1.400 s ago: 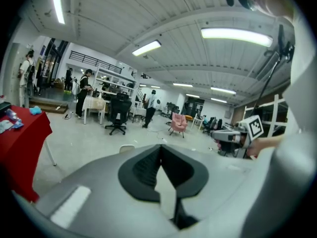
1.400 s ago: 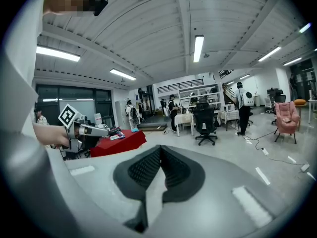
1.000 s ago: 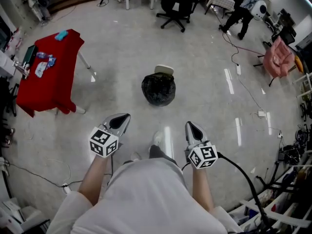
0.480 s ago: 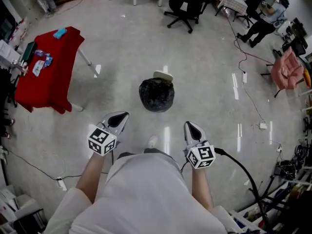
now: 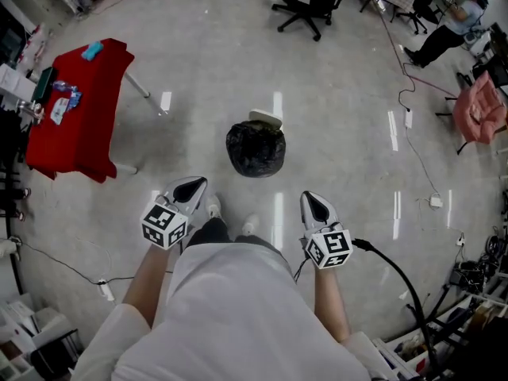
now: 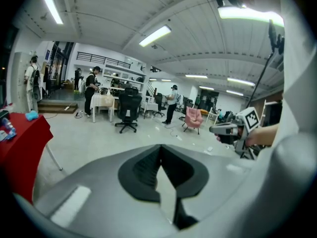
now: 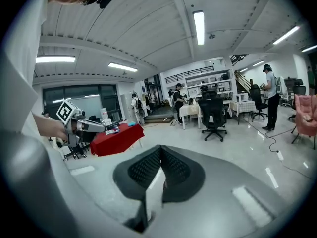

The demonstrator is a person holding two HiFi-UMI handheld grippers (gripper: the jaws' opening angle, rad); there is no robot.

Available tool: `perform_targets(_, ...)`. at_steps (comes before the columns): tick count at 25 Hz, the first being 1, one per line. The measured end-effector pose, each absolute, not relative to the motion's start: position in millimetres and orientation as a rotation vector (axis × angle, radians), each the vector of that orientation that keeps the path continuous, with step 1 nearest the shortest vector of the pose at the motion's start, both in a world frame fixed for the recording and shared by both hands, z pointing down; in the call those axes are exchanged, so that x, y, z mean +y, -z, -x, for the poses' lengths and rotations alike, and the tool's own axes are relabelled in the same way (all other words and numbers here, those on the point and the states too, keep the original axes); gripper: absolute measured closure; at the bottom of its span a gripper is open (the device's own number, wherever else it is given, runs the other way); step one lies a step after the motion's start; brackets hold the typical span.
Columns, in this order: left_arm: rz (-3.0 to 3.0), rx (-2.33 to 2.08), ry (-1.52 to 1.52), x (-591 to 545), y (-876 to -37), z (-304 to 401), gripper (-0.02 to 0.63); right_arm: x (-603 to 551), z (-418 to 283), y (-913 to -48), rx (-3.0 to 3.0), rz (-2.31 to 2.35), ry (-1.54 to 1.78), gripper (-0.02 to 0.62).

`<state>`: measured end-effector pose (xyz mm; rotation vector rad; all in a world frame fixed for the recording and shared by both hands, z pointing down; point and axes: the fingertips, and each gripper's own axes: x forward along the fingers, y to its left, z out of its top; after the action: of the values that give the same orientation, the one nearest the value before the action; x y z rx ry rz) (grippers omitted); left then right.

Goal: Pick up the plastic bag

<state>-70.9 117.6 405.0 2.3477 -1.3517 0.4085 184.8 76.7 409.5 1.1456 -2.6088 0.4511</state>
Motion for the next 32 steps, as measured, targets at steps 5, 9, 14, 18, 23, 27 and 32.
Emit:
perform_targets(5,-2.357,-1.312,-0.439,84.0,-417.6,78.8,0.601,51.1,-178.6,-420.0,-2.584,-1.179,-0.478,0.594)
perform_targets(9,-2.378,-1.267,-0.436,50.1,-424.8,89.8,0.601,32.7,-171.4,-430.5,-2.546,-1.218,-0.507,0.594)
perform_targets(14,-2.426,-1.195,-0.478,2.3,-435.7,109.4,0.601,3.6,-151.1,-444.7,-2.491,-1.246,-0.522,0.594)
perform_targets(18,-2.470,-1.138,-0.573,-28.5,-453.1,128.6,0.603,-21.5,-128.0,-455.0,-2.462,-1.257,-0.513,0.594)
perform_targets(23,-2.511,-1.089,-0.655,-60.8,-479.1,154.3,0.603,-50.6,-101.2,-471.8,-2.407,-1.301,-0.512,0.594)
perform_targets(27,-2.513,-1.042,-0.688,-83.1,-501.5,163.0,0.603,-70.7,-88.2,-486.4,-2.358,-1.321,-0.520,0.594)
perform_targets(32,-2.476,-1.038,-0.672,-102.5,-528.2,163.7,0.603,-89.2,-81.1,-502.0,-2.325,-1.324,-0.566,0.594)
